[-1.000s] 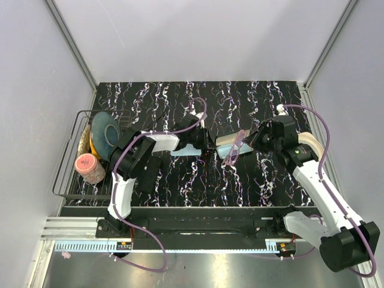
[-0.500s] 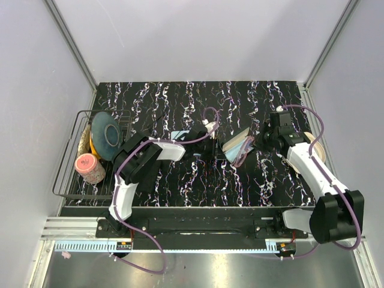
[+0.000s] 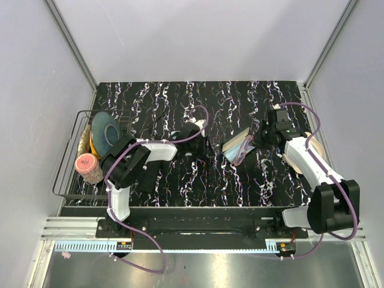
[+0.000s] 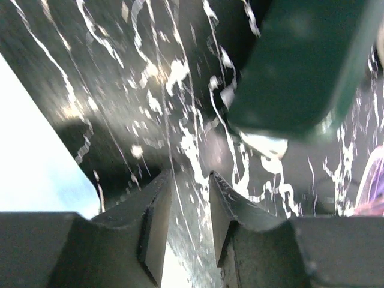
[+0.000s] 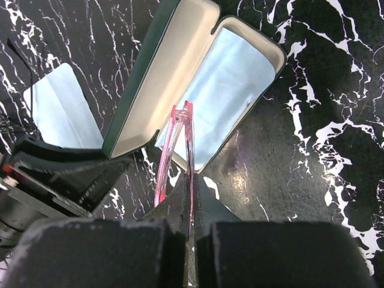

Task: Organize the sunglasses
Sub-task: Move the sunglasses case to the center of the board.

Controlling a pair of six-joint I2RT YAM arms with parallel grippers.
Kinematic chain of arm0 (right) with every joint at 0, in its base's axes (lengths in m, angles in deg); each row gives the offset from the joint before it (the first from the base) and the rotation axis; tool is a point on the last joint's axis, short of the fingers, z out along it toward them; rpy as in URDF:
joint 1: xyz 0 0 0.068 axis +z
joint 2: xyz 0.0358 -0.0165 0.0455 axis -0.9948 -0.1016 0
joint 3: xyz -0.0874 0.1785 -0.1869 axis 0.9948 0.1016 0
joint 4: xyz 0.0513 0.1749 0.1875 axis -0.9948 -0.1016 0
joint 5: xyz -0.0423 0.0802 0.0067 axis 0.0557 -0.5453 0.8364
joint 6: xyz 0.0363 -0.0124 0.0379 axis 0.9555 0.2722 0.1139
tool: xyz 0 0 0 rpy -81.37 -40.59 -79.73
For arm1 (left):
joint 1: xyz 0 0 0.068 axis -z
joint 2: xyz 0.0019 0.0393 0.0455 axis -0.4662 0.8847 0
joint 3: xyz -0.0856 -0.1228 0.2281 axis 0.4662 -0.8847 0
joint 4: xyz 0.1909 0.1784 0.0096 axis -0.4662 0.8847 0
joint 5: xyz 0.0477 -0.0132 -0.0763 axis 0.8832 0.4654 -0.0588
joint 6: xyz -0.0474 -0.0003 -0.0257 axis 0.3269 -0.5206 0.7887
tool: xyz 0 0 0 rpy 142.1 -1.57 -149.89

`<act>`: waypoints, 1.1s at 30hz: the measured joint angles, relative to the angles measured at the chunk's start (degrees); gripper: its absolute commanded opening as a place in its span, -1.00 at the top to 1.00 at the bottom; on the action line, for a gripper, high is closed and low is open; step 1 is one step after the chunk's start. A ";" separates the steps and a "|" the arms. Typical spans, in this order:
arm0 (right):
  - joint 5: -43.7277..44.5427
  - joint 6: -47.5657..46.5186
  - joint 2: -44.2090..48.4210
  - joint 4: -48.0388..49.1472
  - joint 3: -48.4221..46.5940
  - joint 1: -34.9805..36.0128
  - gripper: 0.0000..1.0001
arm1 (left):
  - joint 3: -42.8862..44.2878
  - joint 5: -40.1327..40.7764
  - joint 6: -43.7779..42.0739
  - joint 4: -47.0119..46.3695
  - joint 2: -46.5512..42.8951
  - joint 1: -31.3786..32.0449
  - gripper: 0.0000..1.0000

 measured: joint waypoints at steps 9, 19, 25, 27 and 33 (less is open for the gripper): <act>0.42 0.00 -6.25 -0.33 -3.56 -0.11 1.00 | 17.46 7.08 4.96 10.58 8.72 -1.03 0.36; 0.74 0.02 -11.23 -1.81 -5.77 -0.55 1.00 | 22.77 2.47 3.69 11.67 13.49 -0.31 0.37; 2.03 -0.81 -11.96 -2.29 -5.84 -1.16 1.00 | 22.58 -1.49 0.04 10.16 13.90 2.36 0.37; 2.43 -1.55 -12.61 -3.04 -6.12 -1.66 1.00 | 22.10 -3.21 -0.59 8.61 14.19 3.15 0.37; 3.91 -6.16 -16.20 -7.54 -9.35 -3.76 1.00 | 20.63 -5.31 -1.64 5.33 14.34 4.57 0.37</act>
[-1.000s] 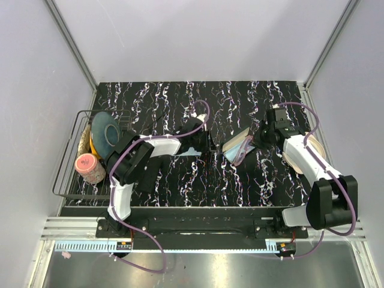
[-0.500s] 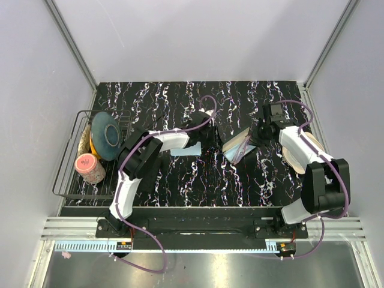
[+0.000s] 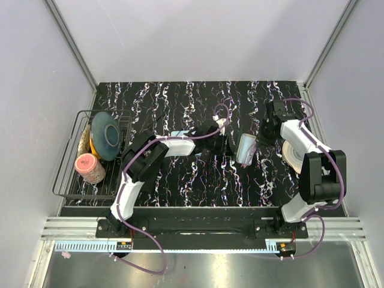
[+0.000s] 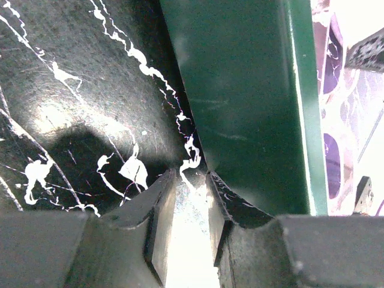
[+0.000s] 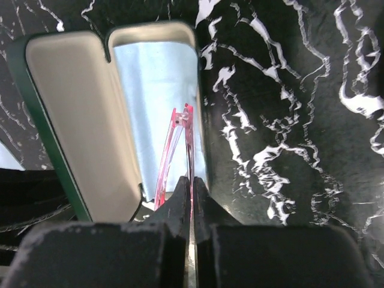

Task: Organize the sunglasses
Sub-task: Move the sunglasses case to the center of the board, then place the sunglasses in the sunglasses case.

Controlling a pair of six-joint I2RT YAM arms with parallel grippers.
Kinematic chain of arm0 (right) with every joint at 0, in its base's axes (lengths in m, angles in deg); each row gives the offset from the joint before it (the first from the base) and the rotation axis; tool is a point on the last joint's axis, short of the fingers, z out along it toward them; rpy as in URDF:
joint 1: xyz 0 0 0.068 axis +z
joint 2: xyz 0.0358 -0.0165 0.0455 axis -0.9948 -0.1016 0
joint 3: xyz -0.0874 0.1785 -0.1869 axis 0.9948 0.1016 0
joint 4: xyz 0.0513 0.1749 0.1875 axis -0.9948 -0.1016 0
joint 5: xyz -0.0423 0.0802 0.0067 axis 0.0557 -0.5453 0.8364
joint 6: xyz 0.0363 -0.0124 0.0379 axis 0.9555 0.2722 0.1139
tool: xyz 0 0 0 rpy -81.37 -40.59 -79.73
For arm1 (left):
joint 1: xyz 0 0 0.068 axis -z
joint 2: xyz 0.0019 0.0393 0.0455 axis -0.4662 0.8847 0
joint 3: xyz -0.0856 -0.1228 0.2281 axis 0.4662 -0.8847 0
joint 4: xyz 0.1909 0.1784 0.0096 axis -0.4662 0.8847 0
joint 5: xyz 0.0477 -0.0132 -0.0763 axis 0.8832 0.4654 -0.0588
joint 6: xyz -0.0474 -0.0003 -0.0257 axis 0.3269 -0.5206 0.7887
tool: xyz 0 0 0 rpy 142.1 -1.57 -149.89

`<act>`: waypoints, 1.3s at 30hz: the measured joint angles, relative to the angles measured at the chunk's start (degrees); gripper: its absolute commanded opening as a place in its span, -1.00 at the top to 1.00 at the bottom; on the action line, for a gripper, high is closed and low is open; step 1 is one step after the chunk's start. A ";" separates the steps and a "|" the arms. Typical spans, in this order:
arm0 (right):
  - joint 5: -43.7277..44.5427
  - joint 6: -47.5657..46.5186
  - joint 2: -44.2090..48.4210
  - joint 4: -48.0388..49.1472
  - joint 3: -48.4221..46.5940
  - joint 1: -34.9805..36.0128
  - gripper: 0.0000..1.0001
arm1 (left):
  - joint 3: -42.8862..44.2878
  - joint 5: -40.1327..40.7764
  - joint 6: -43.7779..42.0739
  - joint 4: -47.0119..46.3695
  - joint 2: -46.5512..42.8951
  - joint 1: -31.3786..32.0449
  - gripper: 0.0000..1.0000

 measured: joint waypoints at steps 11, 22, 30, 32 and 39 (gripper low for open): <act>1.33 -13.84 -7.82 -7.82 -15.04 -0.85 1.00 | -6.03 6.69 0.22 4.17 -5.99 -2.27 0.44; -1.77 -16.70 -14.27 -13.92 -18.40 -0.85 1.00 | -15.45 11.58 -1.57 8.94 -15.04 -6.21 0.45; -2.05 -15.61 -14.36 -13.68 -18.51 -0.85 1.00 | -16.31 10.91 -1.92 8.33 -15.45 -6.47 0.45; -2.05 -15.17 -14.58 -13.20 -18.51 -0.85 1.00 | -16.35 10.75 -1.95 8.28 -15.50 -6.51 0.45; -1.92 -14.34 -16.90 -11.52 -18.56 -0.85 1.00 | -16.35 10.60 -1.92 8.28 -15.50 -6.58 0.46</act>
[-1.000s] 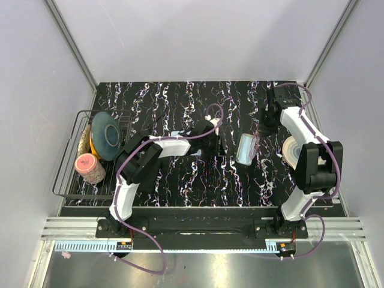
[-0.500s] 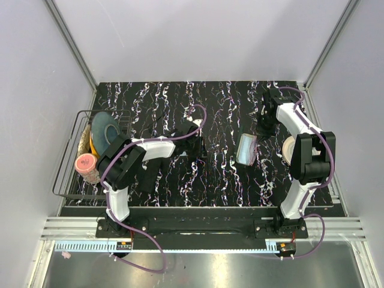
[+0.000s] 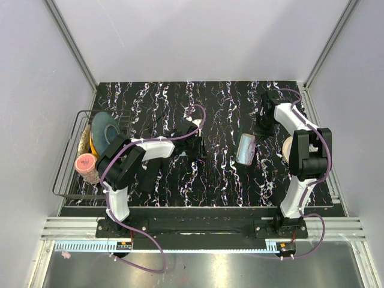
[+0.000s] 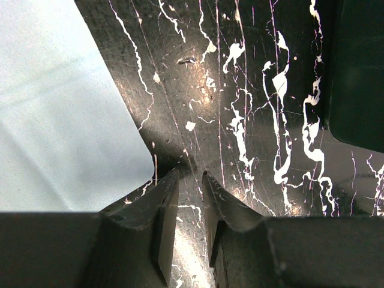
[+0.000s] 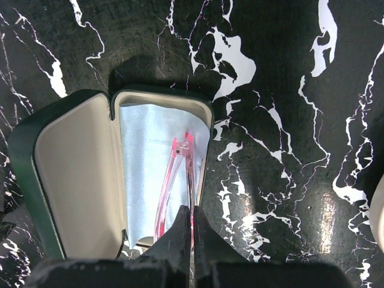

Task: Organize the sunglasses
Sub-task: Place the sunglasses in the sunglasses case.

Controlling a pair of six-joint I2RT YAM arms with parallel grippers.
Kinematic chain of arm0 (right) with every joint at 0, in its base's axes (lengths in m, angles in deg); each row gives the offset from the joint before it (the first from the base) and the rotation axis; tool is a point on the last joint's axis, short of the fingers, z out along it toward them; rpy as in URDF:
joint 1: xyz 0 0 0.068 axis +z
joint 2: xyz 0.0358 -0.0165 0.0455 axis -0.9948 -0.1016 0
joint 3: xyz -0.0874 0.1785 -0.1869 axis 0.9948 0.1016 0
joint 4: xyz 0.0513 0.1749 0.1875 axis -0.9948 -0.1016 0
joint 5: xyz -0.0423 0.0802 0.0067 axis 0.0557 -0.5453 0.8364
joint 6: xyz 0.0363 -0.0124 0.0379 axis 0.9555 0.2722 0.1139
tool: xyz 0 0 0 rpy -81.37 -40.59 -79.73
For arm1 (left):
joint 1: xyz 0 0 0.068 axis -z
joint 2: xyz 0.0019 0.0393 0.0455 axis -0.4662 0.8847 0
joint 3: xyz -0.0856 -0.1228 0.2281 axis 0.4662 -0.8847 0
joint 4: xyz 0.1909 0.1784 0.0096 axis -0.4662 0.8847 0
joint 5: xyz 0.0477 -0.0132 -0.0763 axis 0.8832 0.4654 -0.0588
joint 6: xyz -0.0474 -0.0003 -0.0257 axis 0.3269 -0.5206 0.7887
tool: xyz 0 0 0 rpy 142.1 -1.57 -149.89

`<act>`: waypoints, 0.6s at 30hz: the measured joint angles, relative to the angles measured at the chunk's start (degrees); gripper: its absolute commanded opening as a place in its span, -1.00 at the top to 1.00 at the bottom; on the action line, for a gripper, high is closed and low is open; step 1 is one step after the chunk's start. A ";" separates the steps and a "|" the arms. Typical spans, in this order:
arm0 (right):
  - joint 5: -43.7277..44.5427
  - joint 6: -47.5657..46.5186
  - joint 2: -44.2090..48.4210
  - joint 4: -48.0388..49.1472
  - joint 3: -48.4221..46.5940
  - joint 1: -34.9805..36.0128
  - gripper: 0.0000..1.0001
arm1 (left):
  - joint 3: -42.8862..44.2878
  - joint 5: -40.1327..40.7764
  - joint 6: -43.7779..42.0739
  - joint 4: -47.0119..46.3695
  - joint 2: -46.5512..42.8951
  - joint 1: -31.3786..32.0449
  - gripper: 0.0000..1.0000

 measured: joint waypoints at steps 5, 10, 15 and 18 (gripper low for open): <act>0.48 0.02 -0.48 0.76 0.00 0.00 1.00 | 0.00 -0.09 0.02 0.00 0.00 -0.13 0.46; 1.55 0.02 -1.27 1.20 -0.24 0.11 1.00 | -0.13 -0.13 0.04 -0.11 0.00 -0.22 0.46; 2.34 0.04 -2.16 0.81 -1.05 0.68 1.00 | -0.31 -0.22 0.09 -0.44 0.00 -0.28 0.46; 3.89 0.15 -2.64 0.63 -1.60 1.70 1.00 | -0.31 -0.33 0.09 -0.42 0.00 -0.33 0.46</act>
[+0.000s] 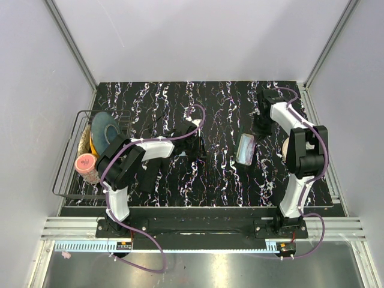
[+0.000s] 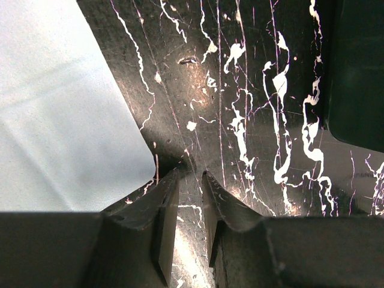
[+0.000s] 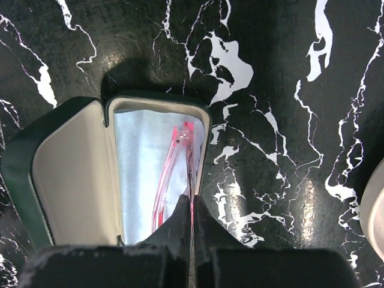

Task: Organize the sunglasses
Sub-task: Place the sunglasses in the sunglasses case.

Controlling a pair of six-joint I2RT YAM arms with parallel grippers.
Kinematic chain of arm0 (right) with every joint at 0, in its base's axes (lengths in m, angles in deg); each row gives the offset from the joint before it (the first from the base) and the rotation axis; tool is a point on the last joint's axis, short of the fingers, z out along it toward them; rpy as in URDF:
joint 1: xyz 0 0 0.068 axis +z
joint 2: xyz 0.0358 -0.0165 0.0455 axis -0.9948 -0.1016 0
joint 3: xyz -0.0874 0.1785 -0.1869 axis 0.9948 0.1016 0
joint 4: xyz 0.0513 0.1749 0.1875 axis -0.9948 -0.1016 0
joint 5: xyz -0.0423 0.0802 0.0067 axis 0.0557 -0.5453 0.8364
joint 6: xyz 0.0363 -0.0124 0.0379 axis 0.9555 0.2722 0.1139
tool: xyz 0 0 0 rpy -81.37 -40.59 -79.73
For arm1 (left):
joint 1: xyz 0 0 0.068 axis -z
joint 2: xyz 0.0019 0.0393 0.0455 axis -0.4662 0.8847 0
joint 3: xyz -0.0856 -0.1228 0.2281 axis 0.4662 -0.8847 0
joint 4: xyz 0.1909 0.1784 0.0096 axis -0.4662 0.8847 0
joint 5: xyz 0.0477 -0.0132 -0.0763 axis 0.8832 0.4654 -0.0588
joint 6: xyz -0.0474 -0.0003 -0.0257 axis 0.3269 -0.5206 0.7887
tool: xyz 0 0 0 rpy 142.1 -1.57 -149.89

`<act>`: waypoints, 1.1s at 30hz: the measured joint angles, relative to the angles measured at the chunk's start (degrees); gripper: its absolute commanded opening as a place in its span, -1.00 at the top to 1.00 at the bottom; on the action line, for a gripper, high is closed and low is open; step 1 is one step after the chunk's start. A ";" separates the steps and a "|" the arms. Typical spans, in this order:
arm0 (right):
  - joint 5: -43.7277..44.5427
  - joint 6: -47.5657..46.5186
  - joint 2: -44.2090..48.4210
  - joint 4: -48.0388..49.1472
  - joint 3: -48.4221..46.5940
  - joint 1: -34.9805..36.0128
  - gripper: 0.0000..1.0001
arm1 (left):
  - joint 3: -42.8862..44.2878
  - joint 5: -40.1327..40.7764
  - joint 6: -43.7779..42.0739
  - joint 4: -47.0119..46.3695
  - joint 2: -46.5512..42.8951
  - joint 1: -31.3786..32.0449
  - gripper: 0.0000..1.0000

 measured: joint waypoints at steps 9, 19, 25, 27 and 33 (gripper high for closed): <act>3.72 1.49 -0.52 0.50 -0.52 3.06 0.34 | 0.00 -0.04 0.00 0.02 0.00 -0.04 0.46; 1.68 3.91 -0.57 4.74 1.81 3.52 0.14 | 0.00 -0.04 -0.02 0.07 0.00 -0.22 0.46; 0.26 5.79 0.07 6.38 3.32 3.52 0.11 | 0.00 -0.04 0.00 0.07 0.00 -0.35 0.46; -0.52 6.32 0.87 6.67 3.78 3.52 0.11 | 0.00 -0.04 0.00 0.07 0.00 -0.35 0.46; -0.96 6.93 3.17 7.30 4.33 3.52 0.02 | 0.00 -0.04 0.00 0.07 0.00 -0.35 0.46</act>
